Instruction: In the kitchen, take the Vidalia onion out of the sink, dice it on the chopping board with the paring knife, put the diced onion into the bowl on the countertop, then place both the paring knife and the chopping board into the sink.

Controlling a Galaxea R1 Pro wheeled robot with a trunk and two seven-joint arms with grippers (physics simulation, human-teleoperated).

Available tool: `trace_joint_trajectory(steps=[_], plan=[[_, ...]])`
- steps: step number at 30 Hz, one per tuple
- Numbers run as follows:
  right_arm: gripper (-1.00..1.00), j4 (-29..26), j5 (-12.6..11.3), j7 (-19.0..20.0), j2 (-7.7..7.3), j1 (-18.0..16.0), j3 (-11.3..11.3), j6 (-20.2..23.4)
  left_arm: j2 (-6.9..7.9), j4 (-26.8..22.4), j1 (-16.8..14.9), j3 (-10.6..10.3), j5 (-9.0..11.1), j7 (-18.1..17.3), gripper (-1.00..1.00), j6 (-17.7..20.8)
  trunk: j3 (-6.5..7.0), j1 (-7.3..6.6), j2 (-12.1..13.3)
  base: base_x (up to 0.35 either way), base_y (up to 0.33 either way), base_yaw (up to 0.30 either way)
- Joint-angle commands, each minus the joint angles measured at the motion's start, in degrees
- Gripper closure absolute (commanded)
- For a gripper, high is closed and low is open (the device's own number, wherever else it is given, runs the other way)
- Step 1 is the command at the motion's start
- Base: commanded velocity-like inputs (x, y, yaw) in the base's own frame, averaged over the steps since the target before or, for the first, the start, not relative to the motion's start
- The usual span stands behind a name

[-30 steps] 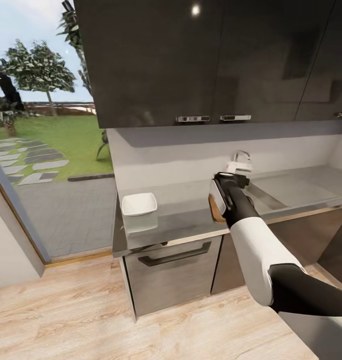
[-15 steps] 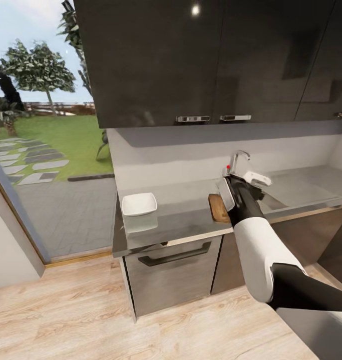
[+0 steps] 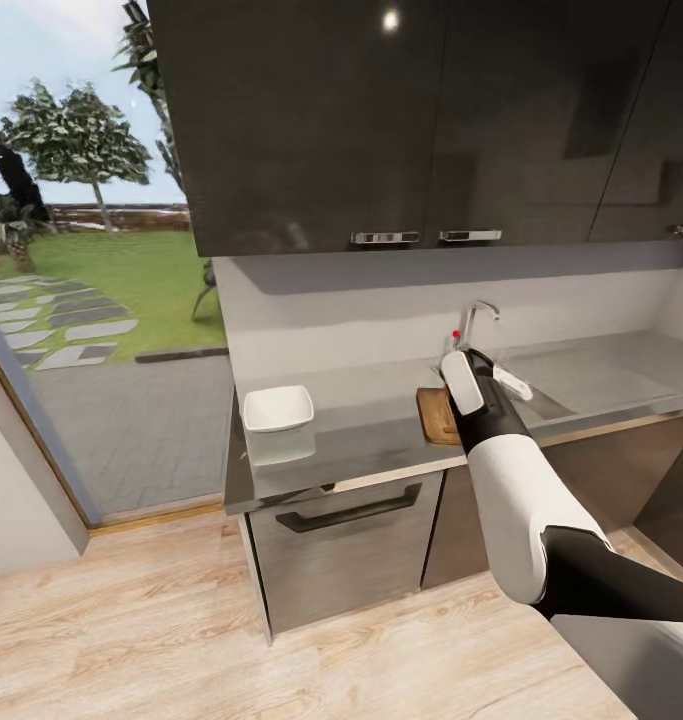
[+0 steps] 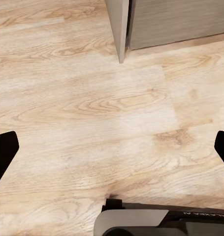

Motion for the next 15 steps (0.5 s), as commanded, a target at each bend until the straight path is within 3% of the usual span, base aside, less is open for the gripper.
trace_joint_trajectory(steps=[1,6,15], plan=[[-1.0,-0.09,-0.92,-0.25,0.04,-0.04,-0.15,0.54,0.01,-0.06,0.0,-0.03,0.25,0.02,-1.0,-0.09,-0.12,0.04,-0.12,0.0,0.0,0.0],[-1.0,-0.09,-3.72,-1.04,0.04,-0.02,-0.16,0.58,0.01,-0.06,0.0,-0.03,0.25,0.02,-1.0,-0.09,-0.12,0.04,-0.12,0.0,0.0,0.0],[-1.0,-0.17,-4.75,-2.42,0.04,-0.01,-0.18,0.58,0.01,-0.06,0.0,-0.03,0.25,0.02,-1.0,-0.09,-0.12,0.04,-0.12,0.0,0.0,0.0]])
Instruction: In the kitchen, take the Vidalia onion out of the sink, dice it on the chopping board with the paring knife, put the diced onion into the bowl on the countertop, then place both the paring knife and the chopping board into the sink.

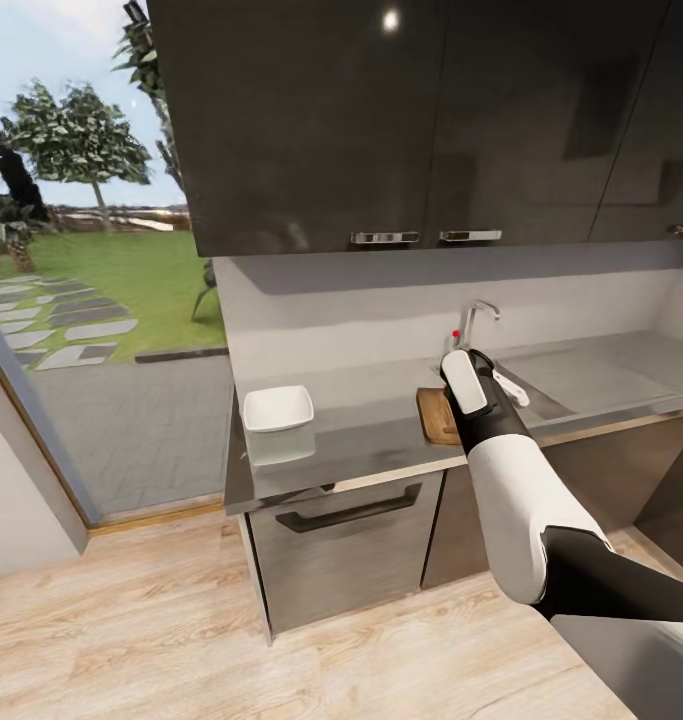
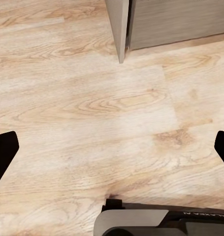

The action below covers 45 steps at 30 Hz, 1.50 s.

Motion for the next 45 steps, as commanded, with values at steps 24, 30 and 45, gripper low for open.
trace_joint_trajectory(steps=[24,30,45], plan=[[-1.0,-0.02,0.23,-0.43,0.04,-0.05,-0.39,0.55,0.01,-0.06,0.0,-0.03,0.25,0.02,-1.0,-0.09,-0.12,0.04,-0.12,0.219,0.022,0.0],[-1.0,0.06,0.35,-0.43,0.04,-0.05,-0.46,0.48,0.01,-0.06,0.0,-0.03,0.25,0.02,-1.0,-0.09,-0.23,0.04,-0.12,0.118,0.013,0.0],[-1.0,0.5,0.44,-0.38,0.04,-0.05,-0.63,0.2,0.01,0.28,0.0,-0.02,0.22,0.02,-1.0,-0.09,-1.43,0.04,-0.12,0.097,0.001,0.0]])
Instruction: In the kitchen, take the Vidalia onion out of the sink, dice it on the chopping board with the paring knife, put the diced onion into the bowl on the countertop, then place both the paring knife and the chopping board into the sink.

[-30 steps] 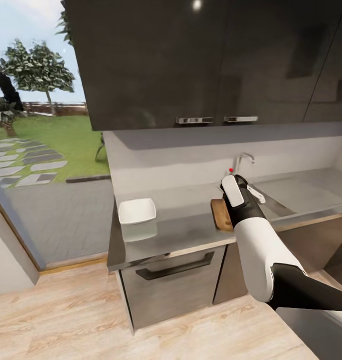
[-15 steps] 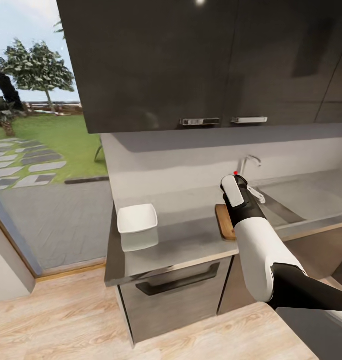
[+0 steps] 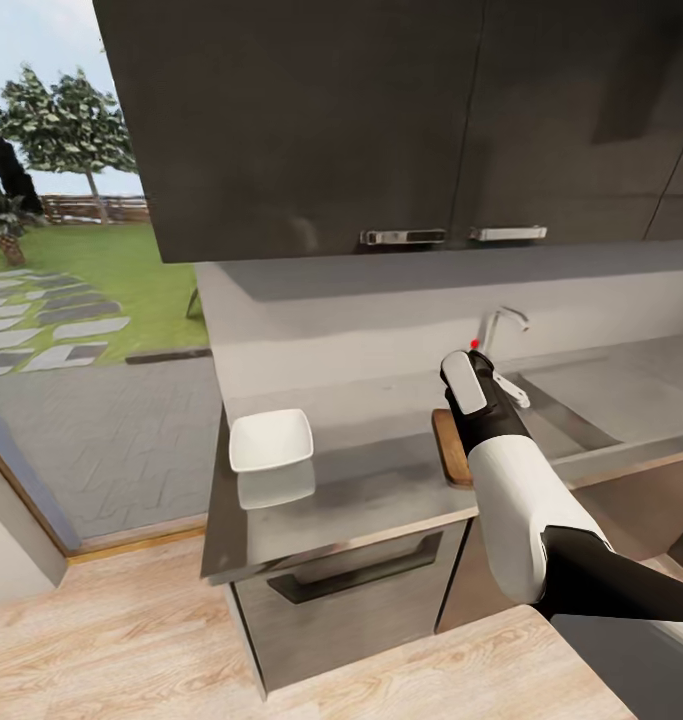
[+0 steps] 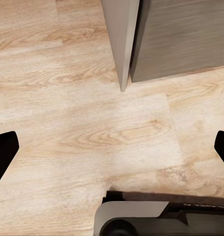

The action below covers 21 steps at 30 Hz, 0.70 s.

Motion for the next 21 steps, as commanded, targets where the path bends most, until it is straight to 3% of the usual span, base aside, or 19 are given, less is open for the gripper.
trace_joint_trajectory(steps=[1,21], plan=[[-1.0,-0.05,-0.04,-0.19,0.04,-0.05,-0.29,0.55,0.01,0.14,0.0,-0.01,0.22,0.02,-1.0,-0.09,-0.2,0.04,-0.12,0.095,0.0,0.0],[-1.0,0.02,-0.04,-0.26,0.04,-0.05,-0.64,0.61,0.01,0.48,0.0,0.04,0.19,0.02,-1.0,-0.09,-1.43,0.04,-0.12,0.032,0.0,0.0]])
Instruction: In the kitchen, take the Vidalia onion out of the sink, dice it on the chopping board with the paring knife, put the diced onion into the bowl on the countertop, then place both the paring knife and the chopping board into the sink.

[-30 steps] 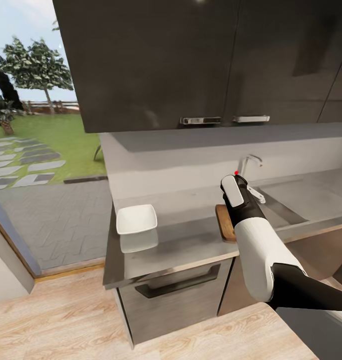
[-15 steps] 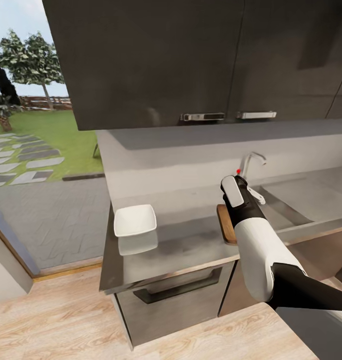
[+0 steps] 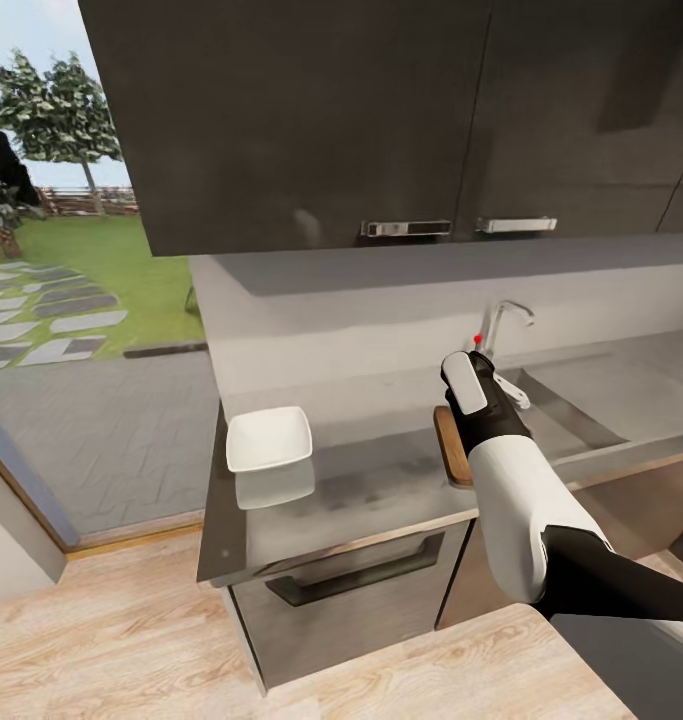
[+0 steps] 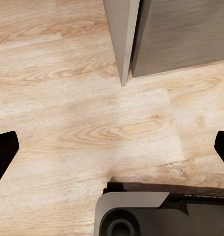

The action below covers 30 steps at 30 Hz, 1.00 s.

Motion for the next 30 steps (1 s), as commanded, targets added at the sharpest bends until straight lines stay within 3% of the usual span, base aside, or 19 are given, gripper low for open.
trace_joint_trajectory(steps=[1,11,30], plan=[[-1.0,-0.09,-0.05,-0.2,0.04,-0.05,-0.16,0.55,0.01,-0.06,0.01,-0.03,0.24,0.02,-1.0,-0.09,-0.12,0.04,-0.12,0.0,0.0,0.0],[-1.0,-0.09,-0.05,-0.21,0.04,-0.05,-0.16,0.51,0.01,-0.06,0.0,-0.03,0.24,0.02,-1.0,-0.09,-0.33,0.04,-0.12,0.0,0.0,0.0],[-1.0,-0.09,-0.05,-0.21,0.04,-0.05,-0.16,0.51,0.01,-0.06,0.01,-0.03,0.24,0.02,-1.0,-0.09,-1.96,0.04,-0.12,0.0,0.0,0.0]])
